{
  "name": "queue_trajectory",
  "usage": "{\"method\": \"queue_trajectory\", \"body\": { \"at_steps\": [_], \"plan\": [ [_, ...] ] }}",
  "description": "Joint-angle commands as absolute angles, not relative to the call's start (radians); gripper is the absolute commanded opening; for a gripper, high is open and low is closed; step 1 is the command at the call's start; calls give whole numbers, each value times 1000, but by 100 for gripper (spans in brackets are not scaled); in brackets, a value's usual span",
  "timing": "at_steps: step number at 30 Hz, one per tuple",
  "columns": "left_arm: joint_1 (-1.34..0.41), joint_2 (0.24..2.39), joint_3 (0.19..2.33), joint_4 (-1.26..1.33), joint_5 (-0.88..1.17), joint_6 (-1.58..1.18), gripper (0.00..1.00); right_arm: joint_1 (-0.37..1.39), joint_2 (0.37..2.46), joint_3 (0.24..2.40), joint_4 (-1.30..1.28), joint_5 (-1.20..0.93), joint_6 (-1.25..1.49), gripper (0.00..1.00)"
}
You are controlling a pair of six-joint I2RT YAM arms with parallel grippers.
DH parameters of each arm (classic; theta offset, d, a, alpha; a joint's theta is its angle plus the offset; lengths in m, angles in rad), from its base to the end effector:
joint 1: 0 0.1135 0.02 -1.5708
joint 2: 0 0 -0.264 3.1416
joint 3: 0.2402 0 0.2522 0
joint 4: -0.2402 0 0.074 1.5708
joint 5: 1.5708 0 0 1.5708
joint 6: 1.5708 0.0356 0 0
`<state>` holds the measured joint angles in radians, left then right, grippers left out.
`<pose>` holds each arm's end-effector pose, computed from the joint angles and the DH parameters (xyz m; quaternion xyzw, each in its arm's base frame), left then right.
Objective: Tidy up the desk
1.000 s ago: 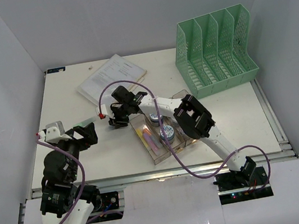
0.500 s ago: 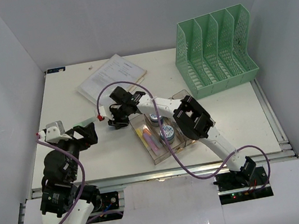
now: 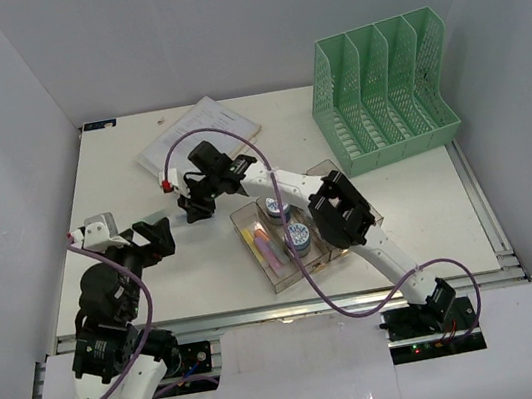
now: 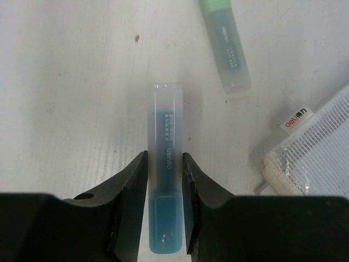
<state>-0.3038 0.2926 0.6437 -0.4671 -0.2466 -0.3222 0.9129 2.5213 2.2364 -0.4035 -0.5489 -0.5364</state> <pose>0.0831 -0.0170 0.3177 -0.0886 0.7405 -0.1158 0.6561 0.3322 0.4603 0.1894 -0.6636 0.5750 0.3177 0.3579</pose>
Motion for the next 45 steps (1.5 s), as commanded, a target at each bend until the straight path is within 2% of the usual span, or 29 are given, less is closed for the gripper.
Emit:
{"method": "queue_trajectory", "body": {
  "at_steps": [1,4,8,13,17,22,26,30,37,40,43,45],
  "plan": [
    [-301,281,640,-457,-235,-320,98,865,2340,2238,-239,-647,-244,8],
    [-301,289,637,-454,-231,-321,98,833,2228,2104,-189,-654,-129,8],
    [-302,320,636,-449,-216,-321,98,777,1986,1820,-125,-633,-31,8],
    [-302,389,631,-432,-208,-370,98,760,1726,1366,-78,-454,67,8],
    [-302,519,613,-395,-136,-577,98,777,1641,1217,-78,-297,136,8],
    [-301,736,619,-378,-59,-815,98,784,1633,1118,-44,-306,171,9],
    [-301,847,613,-370,-84,-974,98,787,1668,1108,-12,-319,189,23],
    [-298,901,627,-416,-169,-1112,96,788,1706,1121,-11,-362,195,46],
    [-247,1016,677,-461,-206,-1265,89,788,1673,1119,-11,-410,181,68],
    [-179,1070,684,-453,-145,-1285,87,790,1632,1128,-29,-436,135,69],
    [-89,1134,694,-437,-66,-1282,85,775,1580,1172,-145,-564,-50,76],
    [-43,1179,709,-421,-10,-1271,82,728,1544,1222,-290,-900,-326,79]
  ]
}}
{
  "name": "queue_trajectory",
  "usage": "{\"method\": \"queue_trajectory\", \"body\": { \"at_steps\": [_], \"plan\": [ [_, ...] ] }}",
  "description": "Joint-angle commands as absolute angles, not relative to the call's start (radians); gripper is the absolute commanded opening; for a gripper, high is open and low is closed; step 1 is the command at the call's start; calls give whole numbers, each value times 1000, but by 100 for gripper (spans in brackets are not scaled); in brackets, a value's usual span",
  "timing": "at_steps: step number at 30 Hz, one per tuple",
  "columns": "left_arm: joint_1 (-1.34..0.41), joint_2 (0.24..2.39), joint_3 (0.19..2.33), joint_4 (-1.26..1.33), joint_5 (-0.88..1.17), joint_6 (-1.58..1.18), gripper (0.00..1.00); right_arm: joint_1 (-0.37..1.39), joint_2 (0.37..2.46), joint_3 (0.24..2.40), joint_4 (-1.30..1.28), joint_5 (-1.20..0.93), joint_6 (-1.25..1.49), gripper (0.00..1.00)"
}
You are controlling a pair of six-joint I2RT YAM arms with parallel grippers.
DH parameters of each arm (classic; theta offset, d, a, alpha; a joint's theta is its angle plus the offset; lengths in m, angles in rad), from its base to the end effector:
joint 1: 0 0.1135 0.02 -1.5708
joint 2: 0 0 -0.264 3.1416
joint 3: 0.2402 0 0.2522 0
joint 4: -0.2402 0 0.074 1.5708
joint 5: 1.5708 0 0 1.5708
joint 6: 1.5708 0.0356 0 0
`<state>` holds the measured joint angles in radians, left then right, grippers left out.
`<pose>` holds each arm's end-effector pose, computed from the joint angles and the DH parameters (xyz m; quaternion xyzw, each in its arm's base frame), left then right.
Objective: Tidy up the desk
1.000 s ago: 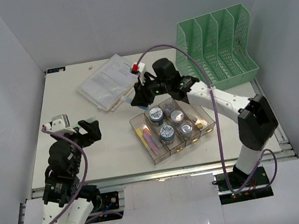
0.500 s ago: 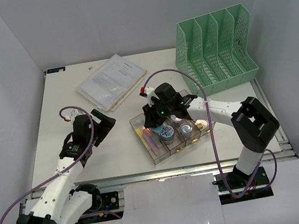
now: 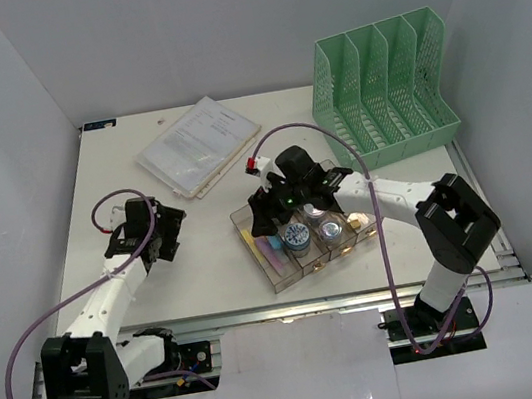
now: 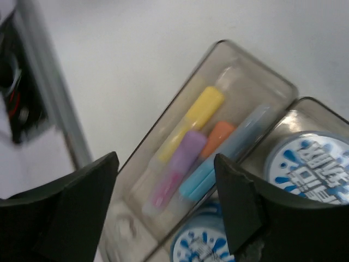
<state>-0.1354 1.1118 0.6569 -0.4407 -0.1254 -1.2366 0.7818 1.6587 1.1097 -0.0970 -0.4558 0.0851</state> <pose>0.2164 -0.0250 0.2111 -0.5104 0.7917 -0.1637 0.2932 0.2502 0.2704 0.2360 -0.3923 0.7851 0.3660 0.3094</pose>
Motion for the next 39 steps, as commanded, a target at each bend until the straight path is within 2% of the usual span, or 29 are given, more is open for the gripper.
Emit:
{"method": "queue_trajectory", "body": {
  "at_steps": [1,4,8,14,21,28,39],
  "plan": [
    [-19,1212,731,-423,-5,-1266,80,691,1529,1230,-399,-1086,-408,79],
    [-2,1298,808,-470,-31,-1270,79,632,1477,1190,-548,-1209,-664,81],
    [50,1473,965,-617,-94,-1325,79,567,1373,1077,-565,-1121,-776,85],
    [75,1627,1140,-758,-170,-1390,82,488,1328,1020,-563,-1159,-806,85],
    [87,1735,1249,-827,-172,-1408,75,459,1293,1003,-563,-1190,-810,85],
    [90,1884,1402,-956,-198,-1425,73,433,1259,994,-561,-1204,-814,85],
    [100,2011,1520,-1046,-204,-1428,72,393,1247,986,-563,-1230,-811,85]
  ]
}}
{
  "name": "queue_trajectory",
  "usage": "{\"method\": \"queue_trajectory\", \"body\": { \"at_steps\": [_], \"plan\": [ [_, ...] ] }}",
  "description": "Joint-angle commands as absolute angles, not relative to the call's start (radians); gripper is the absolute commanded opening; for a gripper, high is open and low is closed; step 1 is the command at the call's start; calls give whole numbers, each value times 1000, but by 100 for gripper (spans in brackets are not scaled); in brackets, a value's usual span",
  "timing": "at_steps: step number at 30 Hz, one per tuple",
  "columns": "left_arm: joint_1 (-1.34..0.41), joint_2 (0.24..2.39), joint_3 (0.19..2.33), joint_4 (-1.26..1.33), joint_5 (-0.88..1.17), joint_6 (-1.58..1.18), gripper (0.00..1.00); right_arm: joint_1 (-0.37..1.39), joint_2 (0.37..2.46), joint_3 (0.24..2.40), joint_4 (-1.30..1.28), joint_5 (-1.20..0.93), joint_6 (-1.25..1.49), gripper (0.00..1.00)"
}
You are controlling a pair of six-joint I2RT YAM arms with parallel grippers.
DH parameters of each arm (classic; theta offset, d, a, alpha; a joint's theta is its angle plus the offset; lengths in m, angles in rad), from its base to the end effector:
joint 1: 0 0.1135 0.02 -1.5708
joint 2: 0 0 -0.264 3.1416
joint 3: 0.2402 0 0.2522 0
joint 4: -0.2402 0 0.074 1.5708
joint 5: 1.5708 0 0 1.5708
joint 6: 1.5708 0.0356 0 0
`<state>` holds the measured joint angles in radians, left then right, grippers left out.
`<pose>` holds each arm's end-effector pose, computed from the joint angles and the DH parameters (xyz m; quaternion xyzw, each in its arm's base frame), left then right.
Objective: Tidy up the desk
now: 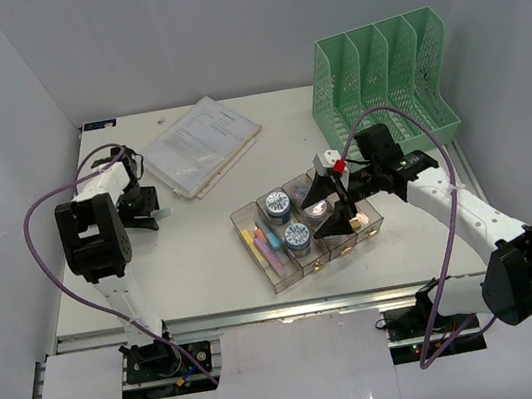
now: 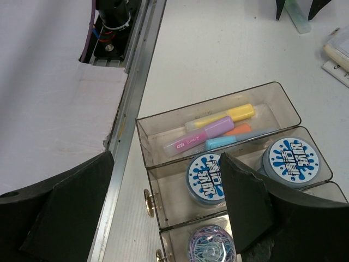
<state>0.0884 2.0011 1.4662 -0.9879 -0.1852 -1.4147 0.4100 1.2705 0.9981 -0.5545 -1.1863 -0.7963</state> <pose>0.3746 0.0398 0.1713 -0.6813 0.7258 0.0581 0.0757 0.2190 0.1312 0.2933 -0.6055 0.5210 0.4532 0.3957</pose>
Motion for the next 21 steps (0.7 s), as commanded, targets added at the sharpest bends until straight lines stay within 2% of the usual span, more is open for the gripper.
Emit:
{"method": "queue_trajectory", "body": {
  "at_steps": [1,5,9,17,21],
  "plan": [
    [101,2018,1517,-1045,-203,-1428,71,389,1246,986,-563,-1230,-811,85],
    [108,2023,1490,-1030,-191,-1419,65,381,1246,985,-563,-1234,-811,85],
    [111,2004,1462,-1004,-194,-1407,46,376,1247,984,-562,-1238,-812,85],
    [113,1939,1403,-929,-164,-1328,29,344,1247,979,-569,-1272,-816,85],
    [86,1808,1330,-813,-120,-1153,19,320,1252,976,-568,-1265,-816,85]
  ]
}}
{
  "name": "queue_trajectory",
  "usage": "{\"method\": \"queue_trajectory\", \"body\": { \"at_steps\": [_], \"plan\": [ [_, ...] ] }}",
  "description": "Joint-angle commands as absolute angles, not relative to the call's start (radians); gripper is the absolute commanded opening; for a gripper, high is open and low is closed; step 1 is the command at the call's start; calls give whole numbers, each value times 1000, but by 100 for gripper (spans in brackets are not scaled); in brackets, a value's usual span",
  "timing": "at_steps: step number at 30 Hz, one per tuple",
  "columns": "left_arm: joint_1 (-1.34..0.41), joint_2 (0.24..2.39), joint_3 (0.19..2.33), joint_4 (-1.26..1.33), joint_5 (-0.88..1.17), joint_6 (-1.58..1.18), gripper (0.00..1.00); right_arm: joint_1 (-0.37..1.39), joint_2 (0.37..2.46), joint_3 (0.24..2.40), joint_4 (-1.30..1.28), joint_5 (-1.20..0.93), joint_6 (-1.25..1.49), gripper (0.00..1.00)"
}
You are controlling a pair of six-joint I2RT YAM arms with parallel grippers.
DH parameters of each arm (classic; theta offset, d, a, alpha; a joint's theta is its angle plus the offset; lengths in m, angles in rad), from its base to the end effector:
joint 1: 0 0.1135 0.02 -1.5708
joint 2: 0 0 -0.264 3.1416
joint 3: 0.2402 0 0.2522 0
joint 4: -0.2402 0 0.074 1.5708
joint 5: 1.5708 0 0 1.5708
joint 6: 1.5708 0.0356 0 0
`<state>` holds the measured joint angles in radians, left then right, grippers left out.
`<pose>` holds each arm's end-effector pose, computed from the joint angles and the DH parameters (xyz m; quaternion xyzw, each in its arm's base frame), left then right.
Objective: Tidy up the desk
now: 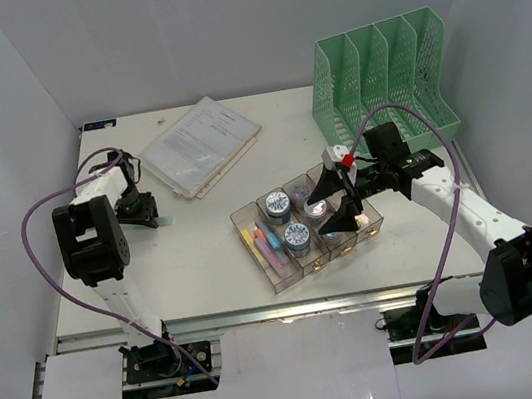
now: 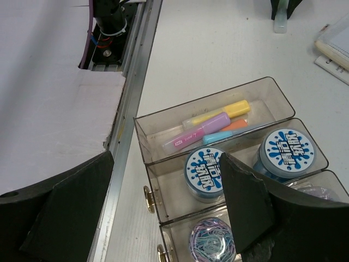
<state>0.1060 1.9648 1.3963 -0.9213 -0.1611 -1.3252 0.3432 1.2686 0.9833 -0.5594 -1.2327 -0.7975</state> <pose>0.3662 0.0447 0.1672 -0.6559 0.7495 0.0428 0.0791 0.2244 0.1159 0.2900 -0.5846 0.5312 0.4612 0.4040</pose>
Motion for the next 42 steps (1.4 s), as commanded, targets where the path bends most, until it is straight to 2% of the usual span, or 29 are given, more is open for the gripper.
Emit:
{"method": "queue_trajectory", "body": {
  "at_steps": [1,7,13,21,28,32,36,42],
  "plan": [
    [74,1775,1311,-770,-101,-1090,17,318,1254,975,-568,-1258,-817,85],
    [-142,1410,1066,-552,106,-913,0,277,1267,969,-568,-1204,-828,84],
    [-356,1181,865,-360,235,-959,0,222,1280,956,-566,-1200,-831,84],
    [-595,1302,896,-330,192,-961,0,162,1256,909,-542,-1203,-823,84],
    [-651,1365,911,-341,127,-906,6,137,1250,903,-538,-1212,-818,84],
    [-661,1369,915,-366,95,-883,18,137,1249,904,-538,-1215,-816,84],
    [-670,1385,921,-381,97,-871,43,137,1249,904,-538,-1212,-816,84],
    [-678,1388,929,-388,93,-862,60,135,1247,905,-538,-1210,-816,84]
  ]
}}
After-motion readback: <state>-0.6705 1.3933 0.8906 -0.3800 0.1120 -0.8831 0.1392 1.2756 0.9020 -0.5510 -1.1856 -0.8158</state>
